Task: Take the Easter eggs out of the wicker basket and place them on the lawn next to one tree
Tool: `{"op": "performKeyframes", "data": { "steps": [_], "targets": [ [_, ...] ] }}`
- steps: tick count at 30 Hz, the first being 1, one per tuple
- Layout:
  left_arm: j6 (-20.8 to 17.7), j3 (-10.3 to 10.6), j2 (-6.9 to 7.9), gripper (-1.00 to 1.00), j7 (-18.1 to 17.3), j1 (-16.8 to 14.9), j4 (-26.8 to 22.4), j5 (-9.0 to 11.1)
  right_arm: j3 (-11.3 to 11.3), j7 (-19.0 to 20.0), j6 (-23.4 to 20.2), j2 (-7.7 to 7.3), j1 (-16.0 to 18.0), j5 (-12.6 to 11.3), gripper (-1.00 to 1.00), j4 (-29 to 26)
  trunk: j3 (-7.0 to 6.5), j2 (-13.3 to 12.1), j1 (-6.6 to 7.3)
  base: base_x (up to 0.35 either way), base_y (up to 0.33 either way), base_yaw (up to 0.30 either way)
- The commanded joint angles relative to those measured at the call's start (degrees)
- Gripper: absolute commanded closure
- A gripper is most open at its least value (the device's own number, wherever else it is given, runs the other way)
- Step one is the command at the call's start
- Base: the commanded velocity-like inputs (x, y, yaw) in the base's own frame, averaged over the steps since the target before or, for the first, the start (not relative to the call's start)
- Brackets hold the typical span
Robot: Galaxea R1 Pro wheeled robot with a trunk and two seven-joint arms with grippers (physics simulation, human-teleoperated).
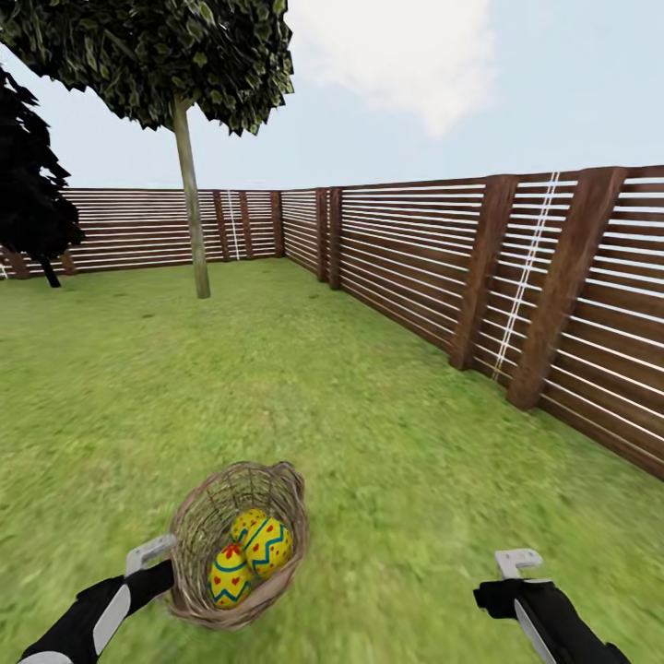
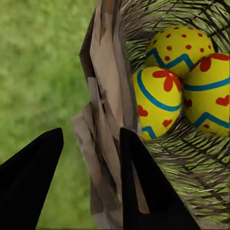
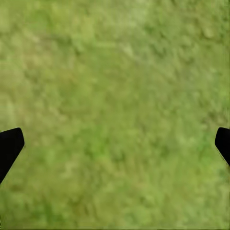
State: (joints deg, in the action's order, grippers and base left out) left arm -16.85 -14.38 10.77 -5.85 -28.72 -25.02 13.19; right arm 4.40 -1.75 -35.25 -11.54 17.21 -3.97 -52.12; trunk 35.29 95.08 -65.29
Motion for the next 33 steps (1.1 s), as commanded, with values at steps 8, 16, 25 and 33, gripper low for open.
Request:
{"op": "performKeyframes", "data": {
  "steps": [8, 16, 25, 33],
  "targets": [
    [-0.6, -0.1, -0.2, 1.0, -0.1, 0.0, 0.0, 0.4, 0.2, -0.2, -0.3, -0.24, 0.0, -0.2, -1.0, 1.0, 0.06, 0.0, -0.03, 0.342, 0.0, 0.161],
    [-0.7, 0.2, -0.5, 1.0, -0.1, 0.0, 0.0, 0.2, -0.2, -0.5, -0.5, -1.4, 0.0, -0.3, -1.0, 1.3, 0.06, 0.0, -0.03, 0.342, 0.0, 0.001],
    [-0.8, 0.3, -0.48, 1.0, -0.2, 0.0, 0.0, 0.2, -0.3, -0.6, 1.5, -2.7, 0.0, -0.4, -1.0, 2.5, 0.06, 0.0, -0.03, 0.342, 0.0, 0.0],
    [-0.7, 0.4, -1.54, 1.0, 0.0, 0.0, 0.2, 0.1, -0.4, -0.5, 3.6, -3.1, 0.0, -0.4, -1.0, 2.6, 0.06, 0.0, -0.03, 0.342, 0.0, 0.0]
  ]
}}
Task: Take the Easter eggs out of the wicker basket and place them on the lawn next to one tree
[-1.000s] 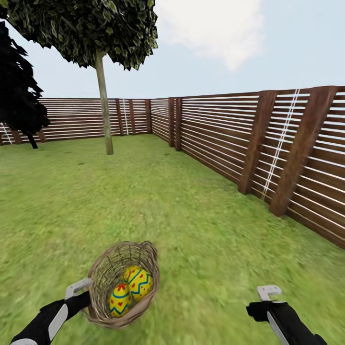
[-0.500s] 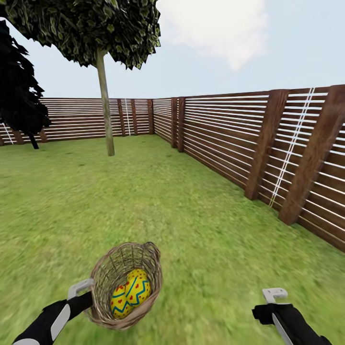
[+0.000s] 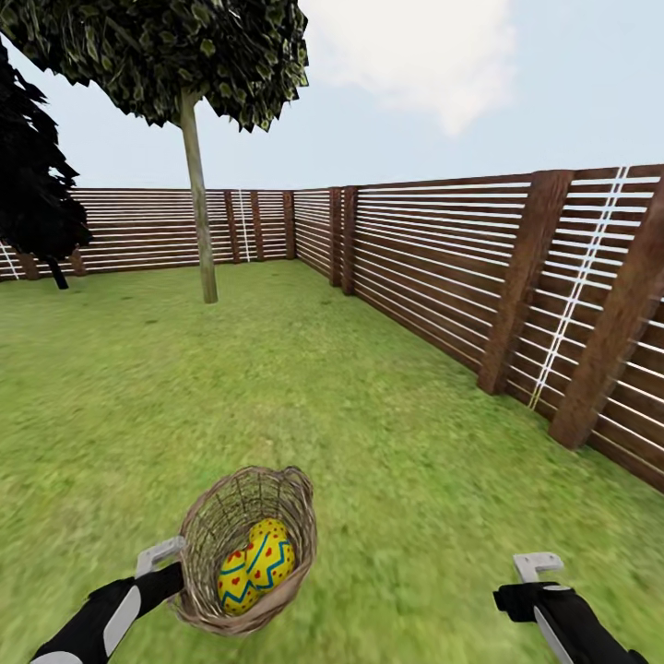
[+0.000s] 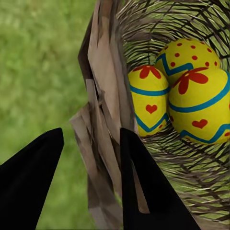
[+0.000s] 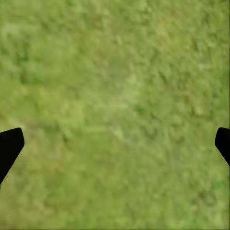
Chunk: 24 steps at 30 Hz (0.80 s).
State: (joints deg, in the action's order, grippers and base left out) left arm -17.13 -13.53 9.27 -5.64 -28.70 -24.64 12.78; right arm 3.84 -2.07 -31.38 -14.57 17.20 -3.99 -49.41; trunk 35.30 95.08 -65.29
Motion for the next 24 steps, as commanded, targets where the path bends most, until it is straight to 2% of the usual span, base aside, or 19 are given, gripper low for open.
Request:
{"op": "performKeyframes", "data": {
  "steps": [1, 4, 24],
  "targets": [
    [-0.4, -0.4, -0.38, 1.0, -0.2, 0.0, 0.0, 0.4, 0.2, -0.2, -0.2, -0.09, 0.0, -0.4, -1.0, -0.1, 0.06, 0.0, -0.03, 0.342, 0.0, 0.0],
    [-0.4, -0.4, -1.34, 1.0, -0.1, 0.0, 0.3, 0.4, 0.2, -0.1, -0.2, -0.42, 0.0, -0.5, -1.0, -0.1, 0.06, 0.0, -0.03, 0.342, 0.0, 0.0],
    [-0.4, -0.4, -1.34, 1.0, -0.1, 0.0, 0.4, 0.3, 0.4, -0.1, -0.2, -0.26, 0.0, -0.2, -1.0, 1.5, 0.06, 0.0, -0.03, 0.342, 0.0, 0.008]
  ]
}}
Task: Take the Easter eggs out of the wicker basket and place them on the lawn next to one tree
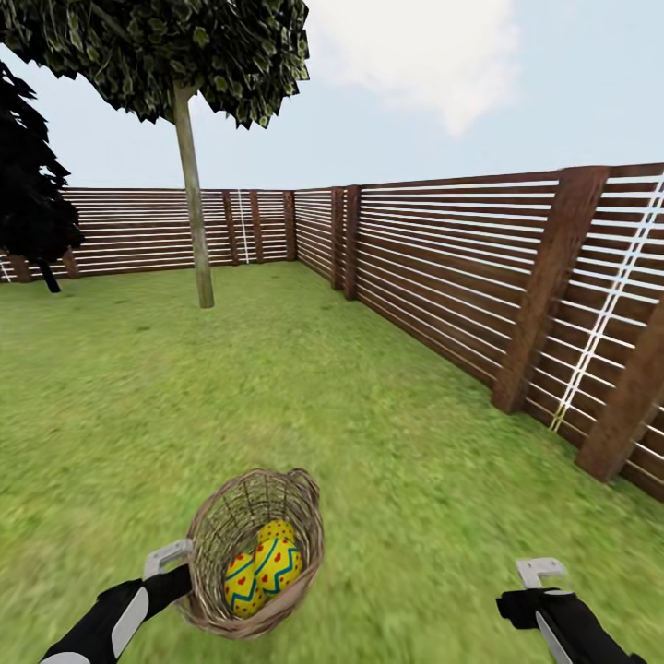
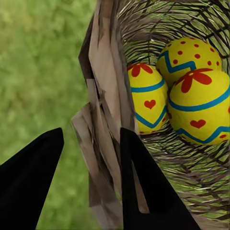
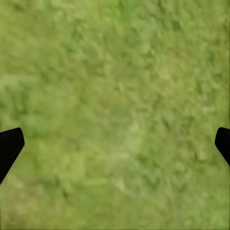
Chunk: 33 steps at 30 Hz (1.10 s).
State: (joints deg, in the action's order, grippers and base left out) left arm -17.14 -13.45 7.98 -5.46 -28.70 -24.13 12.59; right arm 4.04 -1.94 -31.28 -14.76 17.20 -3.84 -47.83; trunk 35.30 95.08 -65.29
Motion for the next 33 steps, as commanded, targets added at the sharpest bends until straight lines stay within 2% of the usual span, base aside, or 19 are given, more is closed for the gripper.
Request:
{"op": "performKeyframes", "data": {
  "steps": [1, 8, 21, 33],
  "targets": [
    [-0.4, -0.4, -0.05, 1.0, -0.3, 0.0, -0.1, 0.5, 0.2, -0.3, -0.3, -0.04, 0.0, -0.4, -1.0, -0.1, 0.06, 0.0, -0.03, 0.342, 0.0, 0.184],
    [-0.4, -0.5, 0.12, 1.0, -0.3, 0.0, -0.1, 0.5, 0.0, -0.5, -0.3, -0.18, 0.0, -0.5, -1.0, -0.1, 0.11, 0.0, -0.03, 0.342, 0.0, 0.252],
    [-0.5, -0.6, 0.51, 1.0, -0.5, 0.0, -0.4, 0.5, 0.0, -0.5, -0.3, -0.41, 0.0, -0.6, -1.0, -0.2, 0.11, 0.0, -0.03, 0.342, 0.0, 0.014],
    [-0.5, -0.6, 0.48, 1.0, -0.5, 0.0, -0.5, 0.4, 0.1, -0.5, -0.3, -0.36, 0.0, -0.6, -1.0, -0.1, 0.11, 0.0, -0.03, 0.342, 0.0, 0.281]
  ]
}}
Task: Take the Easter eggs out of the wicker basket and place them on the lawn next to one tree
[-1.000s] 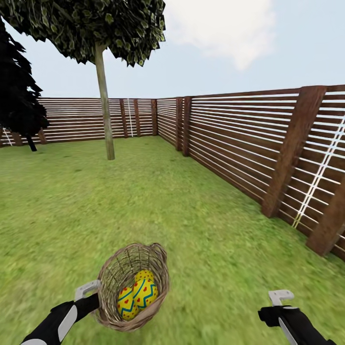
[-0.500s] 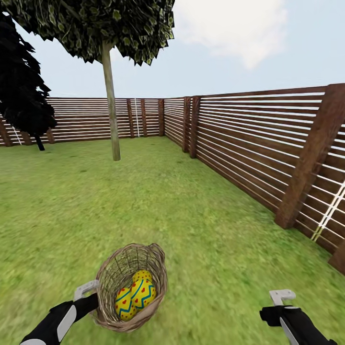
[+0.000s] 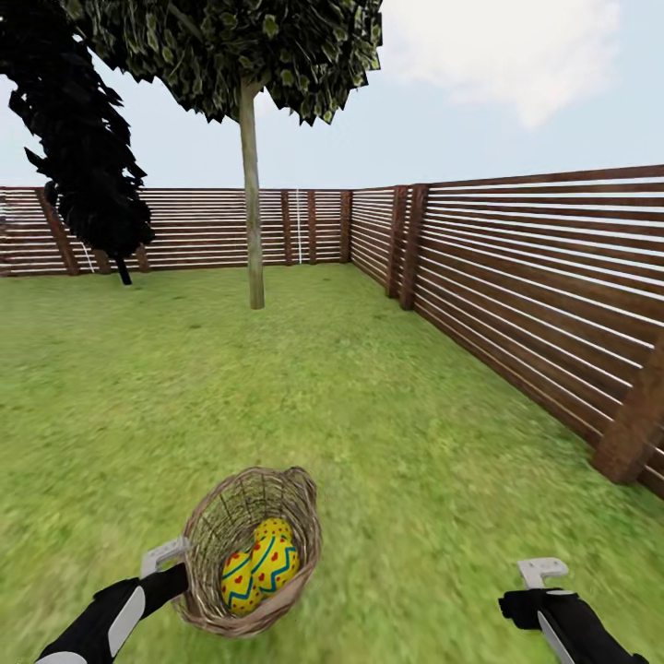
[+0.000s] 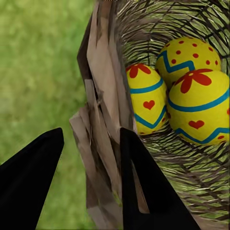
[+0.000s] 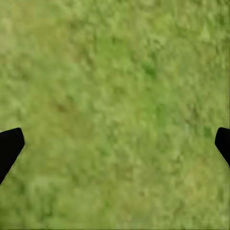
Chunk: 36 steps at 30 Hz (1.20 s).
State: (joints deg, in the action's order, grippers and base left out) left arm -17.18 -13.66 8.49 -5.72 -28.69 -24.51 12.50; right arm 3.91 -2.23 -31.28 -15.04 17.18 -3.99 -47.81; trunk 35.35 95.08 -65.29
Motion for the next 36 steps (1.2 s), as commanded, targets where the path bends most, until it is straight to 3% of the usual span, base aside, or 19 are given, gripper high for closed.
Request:
{"op": "performKeyframes", "data": {
  "steps": [1, 25, 36],
  "targets": [
    [-0.5, -0.4, -0.05, 1.0, -0.3, -0.1, -0.1, 0.5, 0.2, -0.2, -0.3, -0.08, 0.0, -0.4, -1.0, -0.1, 0.06, 0.0, -0.03, 0.342, 0.0, 0.288],
    [-0.4, -0.5, 0.12, 1.0, -0.2, -0.1, -0.2, 0.6, 0.1, -0.2, -0.3, -0.08, 0.0, -0.4, -1.0, 0.0, -0.02, 0.0, -0.03, 0.342, 0.0, 0.285],
    [-0.4, -0.5, 0.11, 1.0, -0.2, -0.1, -0.2, 0.6, 0.2, -0.1, -0.3, -0.08, 0.0, -0.4, -1.0, 0.0, -0.66, 0.0, -0.03, 0.342, 0.0, 0.027]
  ]
}}
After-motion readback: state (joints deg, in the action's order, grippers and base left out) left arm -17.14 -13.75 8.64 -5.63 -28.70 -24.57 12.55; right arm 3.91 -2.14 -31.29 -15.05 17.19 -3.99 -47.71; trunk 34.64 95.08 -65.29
